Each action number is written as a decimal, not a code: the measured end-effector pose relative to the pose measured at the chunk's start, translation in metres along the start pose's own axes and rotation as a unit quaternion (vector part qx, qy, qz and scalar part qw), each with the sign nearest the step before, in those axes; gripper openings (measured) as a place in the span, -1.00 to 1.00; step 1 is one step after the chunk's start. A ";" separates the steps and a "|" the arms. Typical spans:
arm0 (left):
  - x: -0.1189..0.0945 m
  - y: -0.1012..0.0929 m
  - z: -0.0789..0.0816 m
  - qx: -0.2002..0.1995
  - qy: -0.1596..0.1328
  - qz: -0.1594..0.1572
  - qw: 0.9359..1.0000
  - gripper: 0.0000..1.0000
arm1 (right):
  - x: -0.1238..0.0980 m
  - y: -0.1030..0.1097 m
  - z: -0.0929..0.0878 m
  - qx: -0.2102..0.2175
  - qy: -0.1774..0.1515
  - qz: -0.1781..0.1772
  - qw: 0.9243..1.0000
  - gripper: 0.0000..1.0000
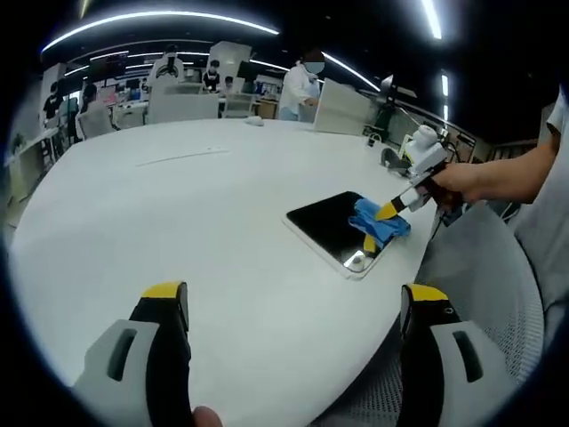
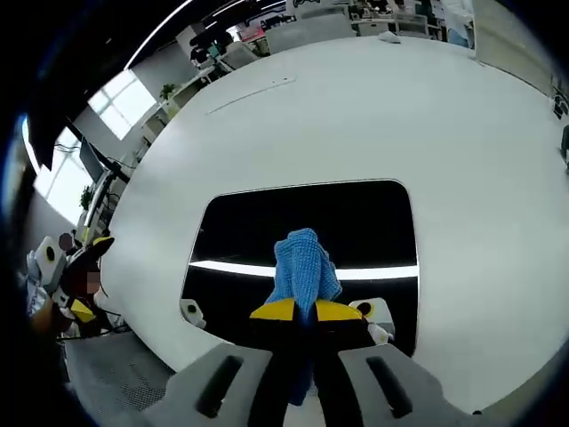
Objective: Wipe the mirror surface with the cleaning cloth until all visible marks leave the cleaned area.
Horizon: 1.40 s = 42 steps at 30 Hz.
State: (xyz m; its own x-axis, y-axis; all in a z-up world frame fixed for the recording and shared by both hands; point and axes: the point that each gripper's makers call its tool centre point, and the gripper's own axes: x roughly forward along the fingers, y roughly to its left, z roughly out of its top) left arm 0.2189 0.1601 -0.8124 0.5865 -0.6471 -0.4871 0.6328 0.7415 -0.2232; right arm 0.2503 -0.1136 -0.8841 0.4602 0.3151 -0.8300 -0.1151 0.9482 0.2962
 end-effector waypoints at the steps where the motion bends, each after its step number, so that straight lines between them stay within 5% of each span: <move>1: 0.000 0.000 0.000 -0.002 0.001 0.000 1.000 0.98 | -0.002 0.001 -0.002 -0.011 -0.004 -0.003 1.000 -1.00; 18: -0.002 0.006 -0.003 -0.001 0.004 0.008 1.000 0.98 | -0.020 0.008 -0.028 0.013 0.002 0.013 1.000 -0.99; 42: -0.004 0.004 -0.002 -0.004 0.005 0.020 1.000 0.98 | -0.024 -0.002 -0.026 0.020 0.000 0.020 1.000 -0.99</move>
State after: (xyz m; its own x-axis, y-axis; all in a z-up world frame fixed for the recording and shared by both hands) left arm 0.2178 0.1657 -0.8134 0.6063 -0.6151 -0.5040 0.6044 0.7684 -0.2106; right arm 0.2164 -0.1218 -0.8777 0.4566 0.3528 -0.8168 -0.0988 0.9325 0.3475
